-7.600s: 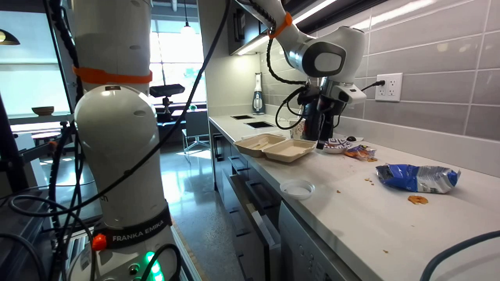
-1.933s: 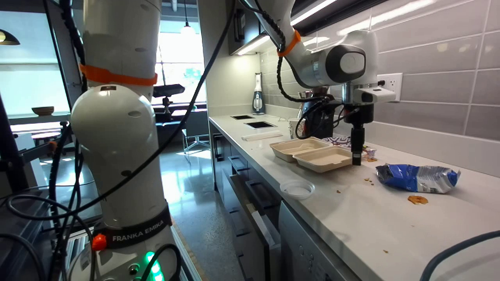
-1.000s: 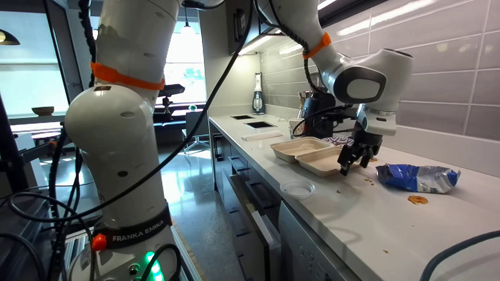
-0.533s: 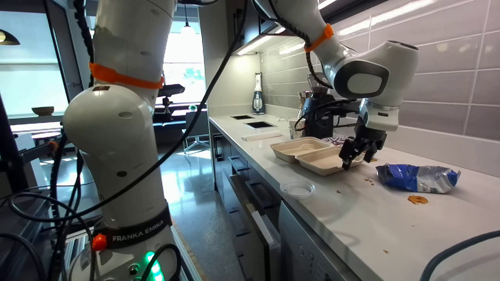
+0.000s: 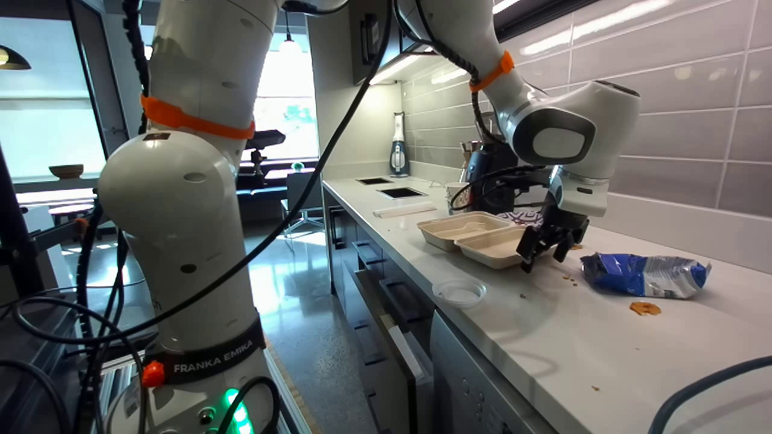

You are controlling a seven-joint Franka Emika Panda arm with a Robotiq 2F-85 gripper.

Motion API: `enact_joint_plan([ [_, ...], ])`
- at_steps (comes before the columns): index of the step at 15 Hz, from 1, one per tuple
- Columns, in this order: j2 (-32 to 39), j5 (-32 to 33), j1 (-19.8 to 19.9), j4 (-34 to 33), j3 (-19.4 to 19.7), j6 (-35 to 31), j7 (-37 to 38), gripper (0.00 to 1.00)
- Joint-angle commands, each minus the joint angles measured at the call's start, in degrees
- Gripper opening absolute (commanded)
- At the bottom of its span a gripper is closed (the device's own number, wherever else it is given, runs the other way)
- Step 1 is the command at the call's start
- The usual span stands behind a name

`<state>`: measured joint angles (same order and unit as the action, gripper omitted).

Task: Close the takeaway pack

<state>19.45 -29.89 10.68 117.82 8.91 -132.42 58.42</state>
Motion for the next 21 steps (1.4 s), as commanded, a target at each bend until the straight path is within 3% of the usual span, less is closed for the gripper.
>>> enact_joint_plan([
  [1,-0.04,0.41,-0.21,0.66,0.65,0.16,0.69,1.0],
  [6,0.31,-2.3,0.77,0.24,-0.34,1.64,-2.19,1.0],
  [10,0.08,-8.26,2.05,0.16,-1.61,4.42,-7.92,1.0],
  [21,-2.49,-20.5,2.29,-0.46,-0.74,12.21,-18.62,1.0],
])
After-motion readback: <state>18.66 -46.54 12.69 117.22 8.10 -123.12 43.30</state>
